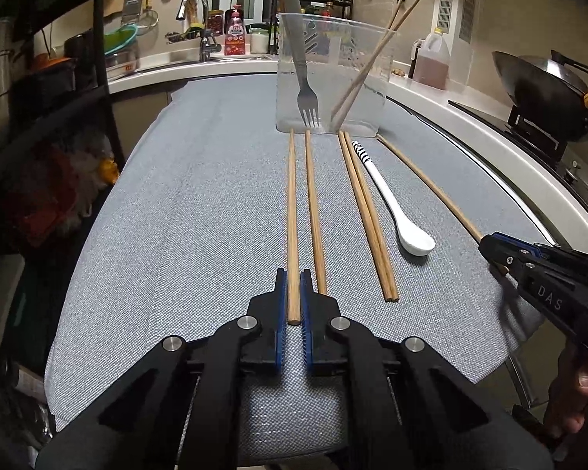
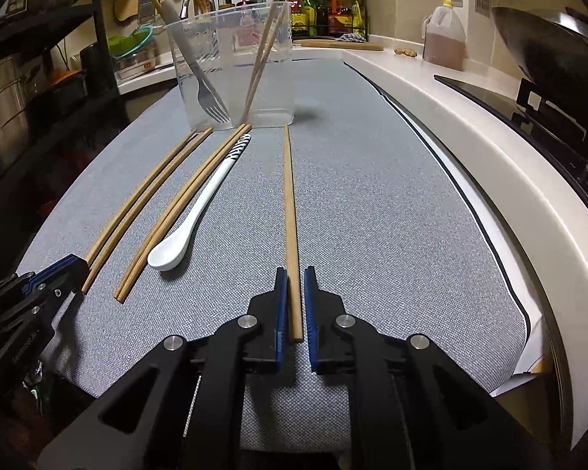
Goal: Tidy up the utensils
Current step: 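Grasp another wooden chopstick with each tool, then lift both chopsticks and carry them over the clear container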
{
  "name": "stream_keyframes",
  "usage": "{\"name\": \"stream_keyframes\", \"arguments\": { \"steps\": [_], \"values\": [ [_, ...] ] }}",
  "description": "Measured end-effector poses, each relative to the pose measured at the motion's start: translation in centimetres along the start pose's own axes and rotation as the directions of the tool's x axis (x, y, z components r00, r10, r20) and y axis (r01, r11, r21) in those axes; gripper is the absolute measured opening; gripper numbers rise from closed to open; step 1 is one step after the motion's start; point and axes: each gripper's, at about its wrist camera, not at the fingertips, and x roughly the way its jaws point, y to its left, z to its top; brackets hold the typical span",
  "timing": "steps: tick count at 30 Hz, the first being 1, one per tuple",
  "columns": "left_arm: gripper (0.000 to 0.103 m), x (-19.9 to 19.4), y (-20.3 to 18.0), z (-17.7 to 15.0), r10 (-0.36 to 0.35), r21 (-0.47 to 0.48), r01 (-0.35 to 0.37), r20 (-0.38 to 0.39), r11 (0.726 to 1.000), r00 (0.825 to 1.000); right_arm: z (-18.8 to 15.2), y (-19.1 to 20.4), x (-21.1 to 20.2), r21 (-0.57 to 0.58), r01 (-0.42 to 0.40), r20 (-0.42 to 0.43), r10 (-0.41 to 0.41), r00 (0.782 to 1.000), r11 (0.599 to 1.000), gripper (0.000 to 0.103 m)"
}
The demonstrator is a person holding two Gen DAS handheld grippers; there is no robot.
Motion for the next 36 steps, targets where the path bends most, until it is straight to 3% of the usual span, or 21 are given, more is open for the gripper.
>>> {"name": "stream_keyframes", "arguments": {
  "steps": [25,29,36],
  "values": [
    [0.007,0.2,-0.3,0.2,0.008,0.017,-0.009,0.012,1.0,1.0,0.1,0.1,-0.4,-0.016,-0.01,0.001,0.01,1.0,1.0,0.007],
    [0.007,0.1,-0.3,0.5,0.007,0.012,-0.007,0.015,1.0,1.0,0.7,0.6,-1.6,-0.026,-0.009,0.024,0.01,1.0,1.0,0.006],
    [0.007,-2.6,-0.2,1.6,0.001,0.014,-0.002,0.098,1.0,0.995,2.4,0.8,-5.4,-0.035,-0.011,0.115,0.015,0.993,0.999,0.006]
  ]
}}
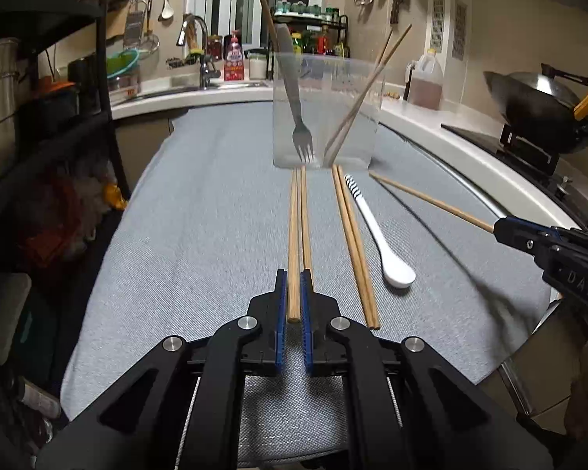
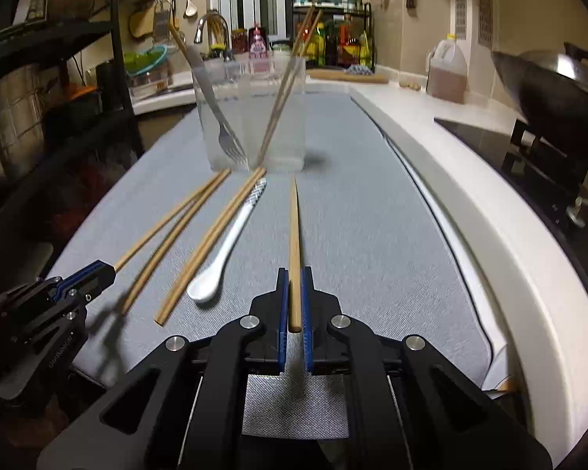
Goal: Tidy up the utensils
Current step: 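Lift both chopsticks and carry them over the clear container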
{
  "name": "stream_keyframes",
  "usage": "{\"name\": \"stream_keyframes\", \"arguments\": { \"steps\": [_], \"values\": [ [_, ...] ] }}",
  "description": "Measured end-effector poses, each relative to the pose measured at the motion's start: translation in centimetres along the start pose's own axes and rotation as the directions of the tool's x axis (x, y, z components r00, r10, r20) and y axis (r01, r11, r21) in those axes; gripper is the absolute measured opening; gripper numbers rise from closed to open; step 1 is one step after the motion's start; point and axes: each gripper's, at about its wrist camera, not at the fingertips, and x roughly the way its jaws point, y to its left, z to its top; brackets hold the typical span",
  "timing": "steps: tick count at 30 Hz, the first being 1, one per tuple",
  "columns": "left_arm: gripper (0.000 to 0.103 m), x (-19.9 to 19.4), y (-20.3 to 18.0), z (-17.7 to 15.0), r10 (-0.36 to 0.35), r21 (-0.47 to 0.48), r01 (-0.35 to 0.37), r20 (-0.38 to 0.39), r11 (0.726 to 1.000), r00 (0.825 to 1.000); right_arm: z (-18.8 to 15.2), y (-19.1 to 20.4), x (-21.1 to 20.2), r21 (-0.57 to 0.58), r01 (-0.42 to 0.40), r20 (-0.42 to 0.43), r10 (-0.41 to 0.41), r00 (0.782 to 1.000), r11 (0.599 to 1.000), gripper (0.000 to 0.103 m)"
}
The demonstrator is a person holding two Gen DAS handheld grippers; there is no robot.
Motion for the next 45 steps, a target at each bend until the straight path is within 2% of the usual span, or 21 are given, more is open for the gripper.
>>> {"name": "stream_keyframes", "arguments": {
  "steps": [8,16,21,27,34,39,45],
  "values": [
    [0.007,-2.5,0.1,1.6,0.002,0.01,-0.002,0.078,1.0,0.997,2.7,-0.1,-3.7,-0.017,0.001,0.1,0.001,0.995,1.0,0.006],
    [0.007,-4.5,0.4,5.0,-0.015,0.017,0.013,0.135,1.0,0.991,5.7,-0.8,-6.1,-0.016,-0.013,0.184,0.016,0.983,1.0,0.006],
    [0.007,-5.5,1.1,8.7,-0.024,0.025,0.019,0.197,1.0,0.98,9.2,-1.3,-5.9,0.036,-0.086,0.17,0.079,0.982,0.996,0.006],
    [0.007,-5.7,2.4,13.9,-0.041,0.001,0.042,0.231,0.999,0.972,13.3,-0.9,-5.6,0.038,-0.115,0.173,0.107,0.979,0.993,0.007],
    [0.006,-5.5,2.7,19.8,-0.059,0.005,0.059,0.2,0.998,0.978,17.9,-1.2,-6.0,0.053,-0.149,0.197,0.136,0.971,0.987,0.007],
    [0.006,-5.5,2.9,23.9,-0.108,-0.026,0.115,0.181,0.993,0.977,22.2,-0.9,-6.4,0.037,-0.195,0.244,0.18,0.953,0.98,0.007],
    [0.006,-6.2,1.2,29.9,-0.142,0.001,0.148,0.288,0.989,0.947,27.7,-0.5,-7.3,0.007,-0.21,0.35,0.195,0.916,0.978,0.006]
  ]
}}
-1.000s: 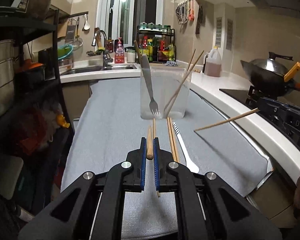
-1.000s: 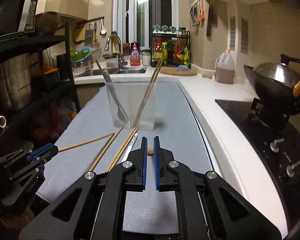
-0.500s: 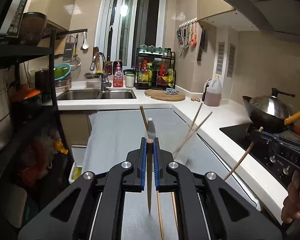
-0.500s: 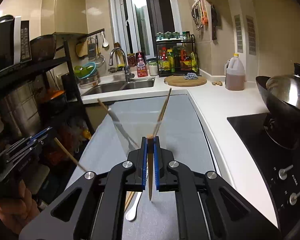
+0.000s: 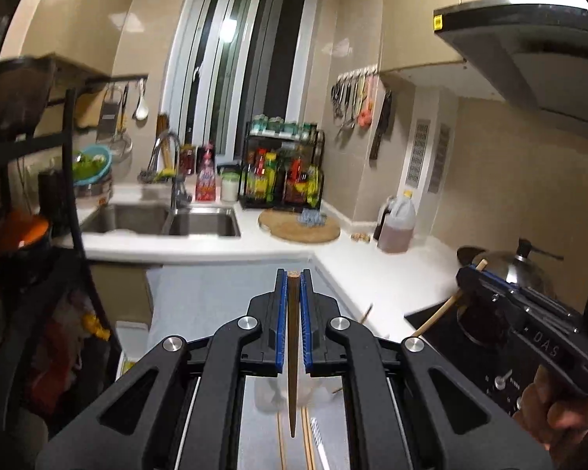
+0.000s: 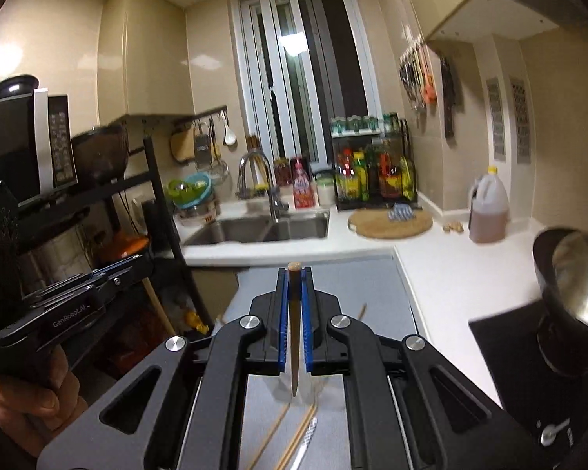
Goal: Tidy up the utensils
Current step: 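Lift both chopsticks and carry them over the clear container, then open both tools to drop the chopsticks into the container, then lower the left tool to a chopstick while the right tool approaches the white spoon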
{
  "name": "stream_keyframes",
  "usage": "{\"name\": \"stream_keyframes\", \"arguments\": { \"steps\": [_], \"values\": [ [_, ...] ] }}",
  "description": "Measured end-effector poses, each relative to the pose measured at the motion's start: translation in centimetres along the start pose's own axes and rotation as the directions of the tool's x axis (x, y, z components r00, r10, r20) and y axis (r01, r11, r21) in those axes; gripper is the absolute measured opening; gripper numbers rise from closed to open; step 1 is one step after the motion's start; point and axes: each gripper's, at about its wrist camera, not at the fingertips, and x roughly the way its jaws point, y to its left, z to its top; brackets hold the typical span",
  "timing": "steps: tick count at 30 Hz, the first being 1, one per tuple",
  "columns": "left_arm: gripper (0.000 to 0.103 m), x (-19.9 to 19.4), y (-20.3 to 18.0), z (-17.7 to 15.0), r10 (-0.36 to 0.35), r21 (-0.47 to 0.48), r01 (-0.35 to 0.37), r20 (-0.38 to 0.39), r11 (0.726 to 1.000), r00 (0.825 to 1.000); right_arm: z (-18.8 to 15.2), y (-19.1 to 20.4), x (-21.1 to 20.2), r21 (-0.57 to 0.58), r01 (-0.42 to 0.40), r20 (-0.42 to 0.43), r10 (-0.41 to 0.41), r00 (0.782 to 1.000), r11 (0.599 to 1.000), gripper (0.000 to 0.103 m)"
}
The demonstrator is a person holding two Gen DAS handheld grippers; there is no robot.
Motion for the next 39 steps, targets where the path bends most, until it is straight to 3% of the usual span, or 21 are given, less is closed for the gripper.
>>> {"name": "stream_keyframes", "arguments": {
  "steps": [4,8,16,23,25,26,27,29,35,39],
  "values": [
    [0.006,2.1,-0.7,2.5,-0.002,-0.001,0.002,0.065,1.0,0.998,2.2,-0.2,2.0,-0.001,0.001,0.032,-0.001,0.999,1.0,0.006],
    [0.006,5.4,-1.0,2.7,0.014,0.0,-0.014,0.068,1.0,0.998,1.9,-0.9,4.9,-0.001,0.028,0.019,-0.028,0.999,1.0,0.006],
    [0.006,12.0,0.0,-1.9,0.028,0.018,-0.027,-0.064,0.999,0.998,-3.0,-2.5,10.8,0.005,0.028,-0.109,-0.027,0.994,1.0,0.006],
    [0.007,13.4,0.5,-4.8,0.008,0.022,-0.004,-0.17,1.0,0.985,-5.4,-2.5,12.8,-0.011,0.034,-0.197,-0.035,0.98,0.999,0.011],
    [0.016,13.3,0.7,-5.0,0.006,0.015,-0.003,-0.196,1.0,0.981,-5.4,-2.6,12.5,-0.014,0.041,-0.197,-0.043,0.979,0.999,0.013],
    [0.027,12.6,0.8,-4.9,0.014,0.016,-0.011,-0.192,1.0,0.981,-5.3,-2.7,12.0,-0.014,0.049,-0.192,-0.051,0.98,0.999,0.016],
    [0.03,12.1,0.8,-4.7,0.018,0.017,-0.015,-0.181,1.0,0.983,-5.1,-2.8,11.5,-0.014,0.057,-0.182,-0.058,0.982,0.998,0.022],
    [0.031,10.4,0.9,-4.3,0.022,0.019,-0.019,-0.152,1.0,0.988,-4.8,-2.8,10.0,-0.017,0.066,-0.155,-0.067,0.986,0.998,0.03],
    [0.031,5.0,1.2,-4.5,0.04,-0.013,-0.042,-0.096,0.999,0.995,-4.7,-2.0,4.3,-0.047,0.08,-0.058,-0.083,0.995,0.996,0.03],
    [0.031,1.3,1.2,-7.0,0.047,-0.02,-0.049,-0.078,0.999,0.996,-5.9,-1.7,0.8,-0.035,0.086,-0.014,-0.086,0.996,0.996,0.03]
  ]
}}
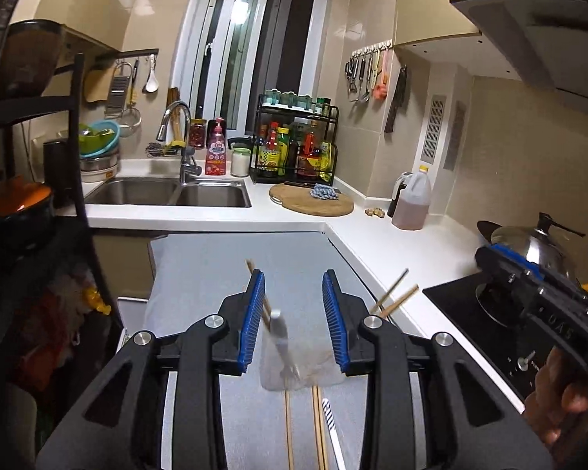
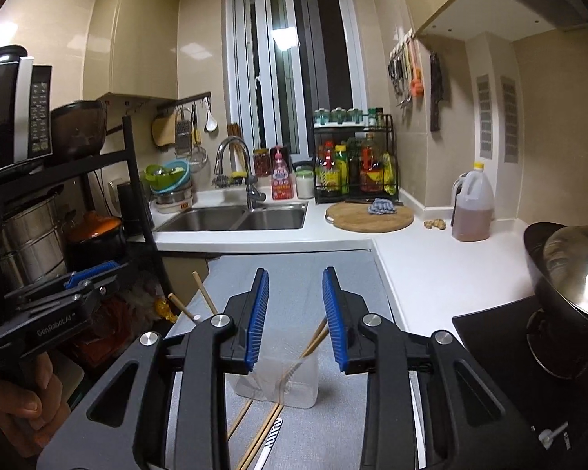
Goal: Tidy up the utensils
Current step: 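Lower the left tool to a chopstick while the right tool approaches the white spoon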
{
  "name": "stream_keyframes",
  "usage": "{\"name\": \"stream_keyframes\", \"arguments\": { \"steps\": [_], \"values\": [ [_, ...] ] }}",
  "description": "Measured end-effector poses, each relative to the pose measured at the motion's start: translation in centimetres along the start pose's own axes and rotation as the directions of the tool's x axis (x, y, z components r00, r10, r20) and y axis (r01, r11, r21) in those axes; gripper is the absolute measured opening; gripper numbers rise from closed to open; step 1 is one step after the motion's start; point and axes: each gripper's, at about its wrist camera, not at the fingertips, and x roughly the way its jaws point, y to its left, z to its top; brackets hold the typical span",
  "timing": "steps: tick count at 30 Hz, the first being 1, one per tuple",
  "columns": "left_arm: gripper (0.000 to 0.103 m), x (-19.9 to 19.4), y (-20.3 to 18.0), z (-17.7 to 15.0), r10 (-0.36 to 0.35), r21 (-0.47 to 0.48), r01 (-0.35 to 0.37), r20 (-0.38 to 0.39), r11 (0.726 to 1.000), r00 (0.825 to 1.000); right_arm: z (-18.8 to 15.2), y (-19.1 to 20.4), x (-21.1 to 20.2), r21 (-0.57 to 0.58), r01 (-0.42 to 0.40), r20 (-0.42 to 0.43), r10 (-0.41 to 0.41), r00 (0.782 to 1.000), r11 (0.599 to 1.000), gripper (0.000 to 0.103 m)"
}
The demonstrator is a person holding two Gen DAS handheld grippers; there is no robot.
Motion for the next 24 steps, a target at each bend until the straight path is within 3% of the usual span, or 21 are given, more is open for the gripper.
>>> {"name": "stream_keyframes", "arguments": {
  "steps": [7,10,11,16,20,24],
  "values": [
    [0.028,-3.0,0.9,-7.4,0.031,-0.005,-0.031,-0.029,0.999,0.999,-5.4,0.0,-3.3,0.045,-0.006,-0.009,0.007,1.0,0.999,0.03],
    [0.022,-3.3,1.1,-11.1,0.048,0.013,-0.047,-0.053,0.999,0.997,-9.1,0.0,-3.5,0.086,-0.012,-0.032,0.015,0.999,0.996,0.016],
    [0.019,-3.2,1.0,-12.0,0.052,0.017,-0.051,-0.061,0.999,0.997,-10.2,0.1,-3.5,0.093,-0.006,-0.035,0.009,0.999,0.996,0.006],
    [0.016,-3.0,1.2,-17.6,0.076,0.005,-0.076,-0.111,0.997,0.991,-15.8,0.9,-2.8,0.137,-0.012,-0.105,0.026,0.994,0.991,0.005],
    [0.016,-2.2,1.0,-21.4,0.078,0.006,-0.078,-0.188,0.997,0.979,-19.9,2.3,-0.4,0.155,-0.04,-0.247,0.078,0.966,0.987,0.008],
    [0.016,-1.9,1.3,-22.5,0.063,-0.026,-0.07,-0.214,0.997,0.975,-22.4,2.5,1.8,0.191,-0.031,-0.347,0.097,0.933,0.981,0.011]
  ]
}}
